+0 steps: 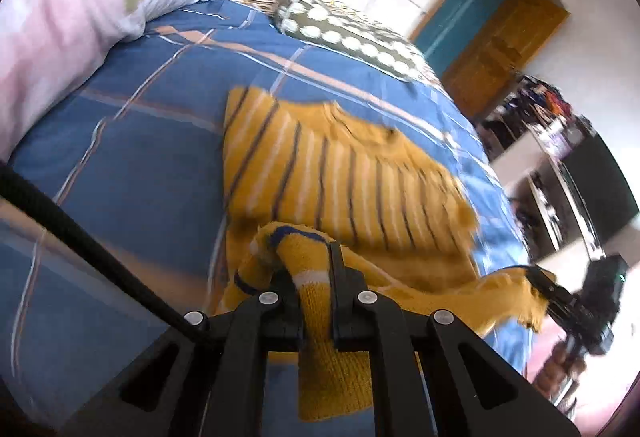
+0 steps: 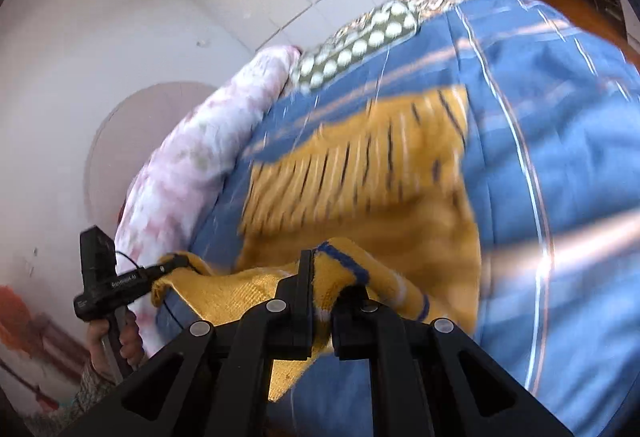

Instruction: Fold small clothes

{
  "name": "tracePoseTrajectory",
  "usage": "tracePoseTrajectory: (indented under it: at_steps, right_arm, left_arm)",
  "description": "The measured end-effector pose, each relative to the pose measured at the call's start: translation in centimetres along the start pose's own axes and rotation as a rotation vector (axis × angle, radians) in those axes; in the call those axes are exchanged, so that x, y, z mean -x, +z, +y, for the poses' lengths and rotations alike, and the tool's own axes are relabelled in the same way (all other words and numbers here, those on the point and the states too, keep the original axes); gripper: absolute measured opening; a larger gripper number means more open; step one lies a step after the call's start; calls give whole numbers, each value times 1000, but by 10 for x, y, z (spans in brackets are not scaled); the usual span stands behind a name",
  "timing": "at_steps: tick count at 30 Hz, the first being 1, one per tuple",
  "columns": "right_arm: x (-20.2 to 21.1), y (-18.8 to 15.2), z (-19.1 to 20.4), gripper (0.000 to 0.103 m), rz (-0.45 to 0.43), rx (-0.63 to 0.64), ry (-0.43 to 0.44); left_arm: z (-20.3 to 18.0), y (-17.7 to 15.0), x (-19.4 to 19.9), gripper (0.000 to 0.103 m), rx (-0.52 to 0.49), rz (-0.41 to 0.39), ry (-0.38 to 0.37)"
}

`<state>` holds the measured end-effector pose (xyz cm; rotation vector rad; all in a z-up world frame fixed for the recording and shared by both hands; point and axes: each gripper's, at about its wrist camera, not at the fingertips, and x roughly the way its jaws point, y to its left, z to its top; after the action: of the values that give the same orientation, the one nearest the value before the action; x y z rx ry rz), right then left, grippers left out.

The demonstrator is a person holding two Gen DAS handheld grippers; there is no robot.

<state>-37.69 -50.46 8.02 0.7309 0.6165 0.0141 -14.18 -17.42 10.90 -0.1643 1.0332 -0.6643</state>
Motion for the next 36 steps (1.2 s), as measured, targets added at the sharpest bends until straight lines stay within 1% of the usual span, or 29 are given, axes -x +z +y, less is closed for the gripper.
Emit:
tracePoseTrajectory:
  at_steps: [1,2,4,5,6,7,8,9,10,11,12,13,14,15,17,18,21,23,25,26,28,31,33,36]
  right_arm:
    - [-9,11,-3,7,-5,-4,-13]
    - [-21,22,-8,7,-4,-10,-31]
    - [-50,42,-17,8,19,-22,-79]
    - [-62,48,-22,8,33,-28,-97]
    - [-75,54,-28,10,52,-40,-113]
    - [-82,59,-33,10,61,-52,-123]
    - [-91,66,-40,10,69,-74,-129]
    - [-97,71,-47,15,75,-99,-116]
    - [-103,77,-54,18,78,-125,-100]
    - [-110,84,-64,24,76,-166,-74]
    - [-117,90,-73,34,72,-200,-55]
    - [-123,95,-81,40,69,-233,-35]
    - [-128,99,-89,53,61,-269,-16]
    - [-134,105,-100,60,45,-322,0]
    - [-144,111,-116,62,34,-415,44]
    - [-148,114,-126,62,26,-471,61]
    - [-147,122,-136,62,-6,-522,35]
    - [-136,127,-132,63,-20,-496,25]
    - [-122,128,-124,64,-23,-438,6]
    - [-113,126,-119,65,-21,-397,-14]
    - [-94,116,-108,67,5,-303,-71]
    - [-71,89,-94,67,65,-172,-149]
    - [-60,66,-85,67,102,-89,-197]
    - [-58,30,-77,67,158,-5,-238]
  left_arm:
    - [3,16,-18,8,14,8,9]
    - [7,26,-29,8,18,16,18]
    - [12,44,-63,8,40,54,47]
    - [17,49,-76,9,71,76,42]
    - [25,56,-91,9,119,106,24]
    - [28,59,-98,9,139,120,9]
    - [32,63,-103,9,165,134,-24]
    - [37,69,-106,13,188,139,-71]
    - [42,74,-108,16,210,137,-125]
    - [44,75,-107,26,225,135,-159]
    - [49,80,-107,38,256,127,-214]
    - [52,83,-107,43,282,116,-251]
    - [58,87,-107,51,319,99,-290]
    - [61,90,-106,61,337,81,-295]
    - [67,95,-104,66,362,47,-301]
    - [70,97,-102,66,375,38,-302]
    - [80,100,-93,66,392,33,-288]
    - [82,97,-83,66,372,28,-253]
    - [81,90,-71,67,323,26,-208]
    - [77,84,-63,67,281,27,-169]
    - [72,71,-54,67,217,31,-139]
    - [65,49,-44,69,124,49,-132]
    - [56,27,-38,72,37,65,-133]
    - [45,3,-39,73,-58,90,-136]
